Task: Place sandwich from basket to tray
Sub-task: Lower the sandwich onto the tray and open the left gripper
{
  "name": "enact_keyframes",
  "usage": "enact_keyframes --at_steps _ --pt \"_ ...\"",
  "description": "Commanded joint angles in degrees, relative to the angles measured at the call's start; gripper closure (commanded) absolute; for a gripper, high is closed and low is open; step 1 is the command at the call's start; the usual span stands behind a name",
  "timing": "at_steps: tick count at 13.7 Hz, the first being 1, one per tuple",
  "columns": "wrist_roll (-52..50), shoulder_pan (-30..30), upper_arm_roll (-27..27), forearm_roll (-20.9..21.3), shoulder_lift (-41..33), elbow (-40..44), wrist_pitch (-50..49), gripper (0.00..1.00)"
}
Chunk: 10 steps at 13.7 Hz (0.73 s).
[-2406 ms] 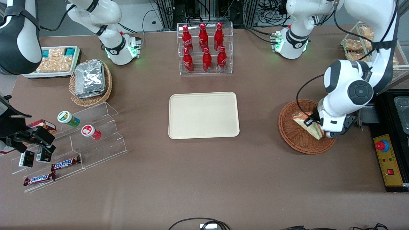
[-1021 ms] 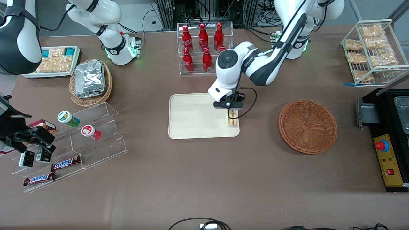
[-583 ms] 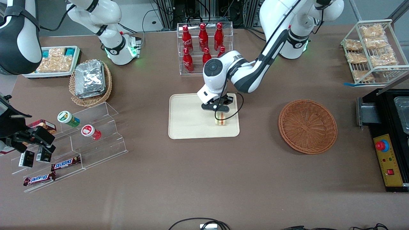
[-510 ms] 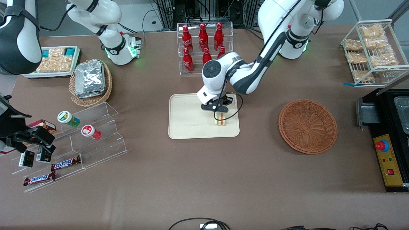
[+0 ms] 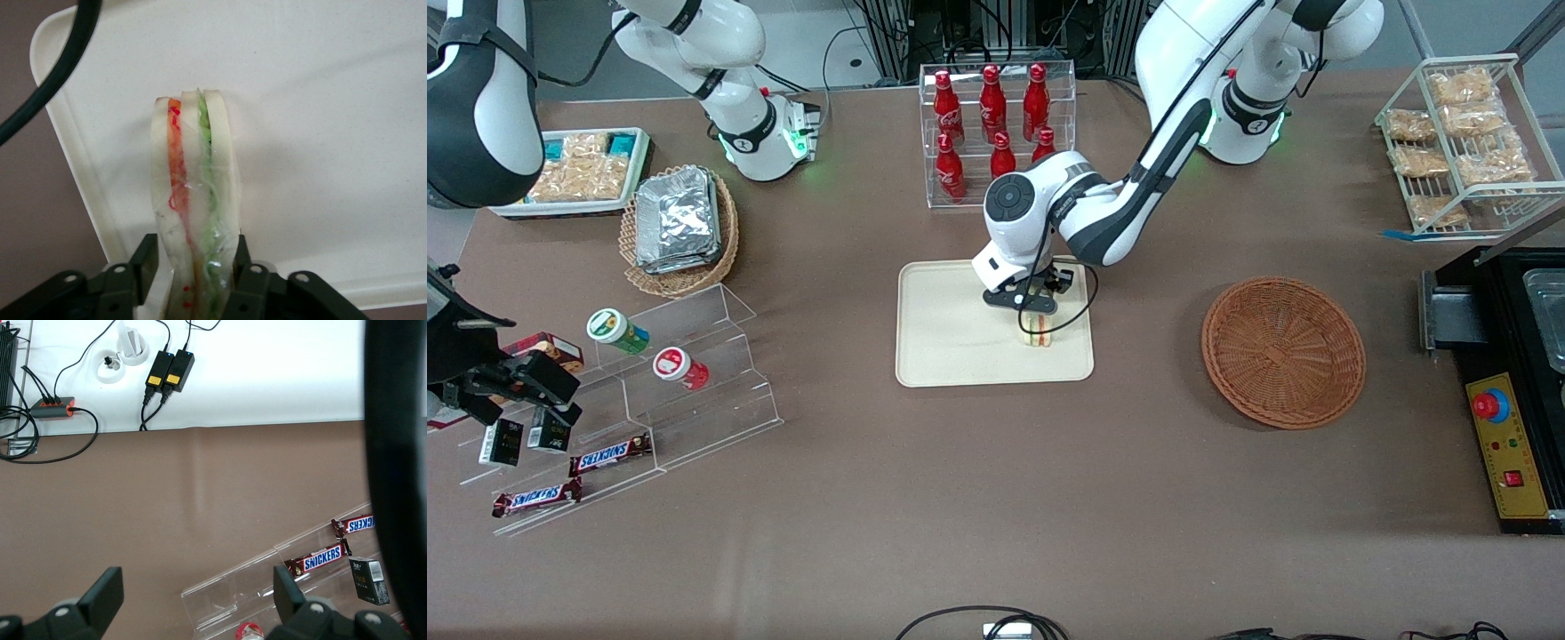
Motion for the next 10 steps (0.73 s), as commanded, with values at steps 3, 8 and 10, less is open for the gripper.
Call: enact_keyframes --at_steps 3,8,10 --pt "-1.4 1.1 2.8 -0.2 -1.8 7.2 -10.1 0.01" --pt "-2.1 12.7 2.9 -0.2 -6.7 12.6 -18.3 0.01" --pt "-1.5 17.3 2.9 -0.5 -8.9 13.8 -21.5 0.01"
